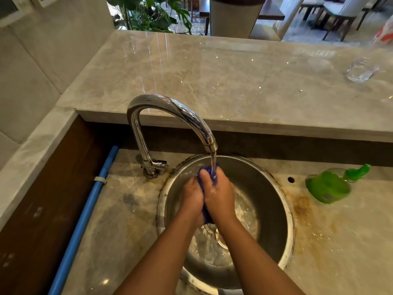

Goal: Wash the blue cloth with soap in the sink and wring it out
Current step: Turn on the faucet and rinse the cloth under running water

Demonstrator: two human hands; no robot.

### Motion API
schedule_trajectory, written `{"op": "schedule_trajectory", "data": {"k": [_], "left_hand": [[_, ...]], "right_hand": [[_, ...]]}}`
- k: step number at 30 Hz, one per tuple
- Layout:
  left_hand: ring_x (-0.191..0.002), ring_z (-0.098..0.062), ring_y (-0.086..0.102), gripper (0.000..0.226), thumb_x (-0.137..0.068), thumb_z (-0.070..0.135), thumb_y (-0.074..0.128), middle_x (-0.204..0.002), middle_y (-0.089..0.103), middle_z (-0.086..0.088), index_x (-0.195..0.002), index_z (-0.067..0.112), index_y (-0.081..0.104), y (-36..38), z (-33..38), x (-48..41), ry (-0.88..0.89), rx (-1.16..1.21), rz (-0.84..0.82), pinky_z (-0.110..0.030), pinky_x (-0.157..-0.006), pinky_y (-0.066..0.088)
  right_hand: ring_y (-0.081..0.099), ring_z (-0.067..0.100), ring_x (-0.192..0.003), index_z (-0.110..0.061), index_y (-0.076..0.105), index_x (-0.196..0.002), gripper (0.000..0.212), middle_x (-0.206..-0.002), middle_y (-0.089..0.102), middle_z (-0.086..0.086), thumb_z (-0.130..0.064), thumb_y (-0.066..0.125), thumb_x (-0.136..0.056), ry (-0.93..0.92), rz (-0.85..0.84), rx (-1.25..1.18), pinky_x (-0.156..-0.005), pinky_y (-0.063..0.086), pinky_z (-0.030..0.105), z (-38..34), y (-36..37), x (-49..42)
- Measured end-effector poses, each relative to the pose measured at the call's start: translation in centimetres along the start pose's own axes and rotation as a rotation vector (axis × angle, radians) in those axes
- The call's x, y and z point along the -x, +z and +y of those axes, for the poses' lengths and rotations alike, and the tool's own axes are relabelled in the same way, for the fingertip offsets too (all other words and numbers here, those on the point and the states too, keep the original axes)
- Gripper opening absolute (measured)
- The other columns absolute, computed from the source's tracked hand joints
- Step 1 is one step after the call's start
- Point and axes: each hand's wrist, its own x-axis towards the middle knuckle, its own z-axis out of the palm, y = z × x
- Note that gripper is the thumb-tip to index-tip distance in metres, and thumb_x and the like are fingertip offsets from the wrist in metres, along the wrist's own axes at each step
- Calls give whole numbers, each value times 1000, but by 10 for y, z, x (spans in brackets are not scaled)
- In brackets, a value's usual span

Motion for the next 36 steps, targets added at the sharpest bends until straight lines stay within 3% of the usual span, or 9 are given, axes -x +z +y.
{"op": "schedule_trajectory", "data": {"k": [3, 7, 12, 14, 18, 23, 26, 30, 36], "left_hand": [[-96, -27, 74, 24, -101, 31, 53, -108, 74, -12, -120, 19, 64, -3, -11, 3, 55, -5, -70, -47, -84, 60], [-104, -26, 72, 37, -97, 6, 57, -119, 70, -11, -132, 18, 53, -4, -5, -4, 155, -64, -166, -43, -87, 58], [-89, -26, 69, 28, -101, 29, 52, -103, 70, -11, -127, 17, 56, 9, 7, -18, 118, -114, 144, -36, -73, 54], [-82, -25, 70, 23, -103, 31, 48, -95, 71, -9, -120, 19, 59, 14, 3, -9, 32, -27, 85, -36, -69, 55], [-101, -27, 70, 14, -104, 28, 47, -111, 71, -8, -109, 30, 60, 7, -7, 5, 61, -31, -70, -52, -94, 55], [-77, -15, 68, 19, -103, 23, 50, -90, 69, -3, -116, 14, 59, 4, 5, -15, 217, -169, 58, -28, -65, 55], [-72, -19, 64, 29, -103, 31, 45, -76, 67, -6, -98, 11, 66, 11, 3, -14, 10, 36, 62, -30, -67, 51], [-98, -28, 70, 39, -100, 44, 46, -104, 74, -14, -118, 16, 67, 16, -22, 6, -149, 182, -78, -42, -91, 54], [-92, -26, 70, 28, -103, 37, 48, -107, 68, -7, -126, 21, 51, 14, 0, -9, 106, 67, 119, -48, -83, 59]], "right_hand": [[53, 7, -67, -10, 55, -89, 24, -76, 59, -2, -30, 51, -102, 124, 28, -34, -65, 41, 20, 10, -7, -18], [49, 1, -61, -9, 52, -101, 14, -74, 50, -9, -24, 51, -103, 180, 113, -102, -66, 41, 22, 8, -18, -19], [58, 1, -64, -21, 54, -93, 9, -76, 62, -5, -26, 55, -100, 25, 42, -151, -57, 48, 21, -5, -6, 11], [58, 4, -65, -21, 53, -89, 12, -75, 62, -4, -26, 55, -100, -3, 52, -71, -57, 47, 22, -4, -5, 2], [57, 10, -67, -15, 56, -89, 14, -79, 62, 2, -20, 53, -101, 157, 61, -125, -66, 46, 29, 10, -12, -25], [58, 5, -64, -20, 55, -93, 12, -80, 64, -1, -22, 49, -103, 89, 57, -199, -59, 48, 24, 4, -10, 14], [59, 5, -69, -21, 55, -91, 11, -78, 63, -5, -23, 53, -101, -76, 1, -37, -61, 48, 22, -9, -10, 8], [63, 12, -75, -17, 60, -93, 12, -82, 65, -2, -23, 54, -101, -2, 31, 71, -67, 53, 32, -10, -17, -36], [62, 11, -69, -19, 58, -92, 14, -81, 64, -1, -21, 49, -103, 171, 129, -128, -57, 47, 20, -2, -8, -11]]}}
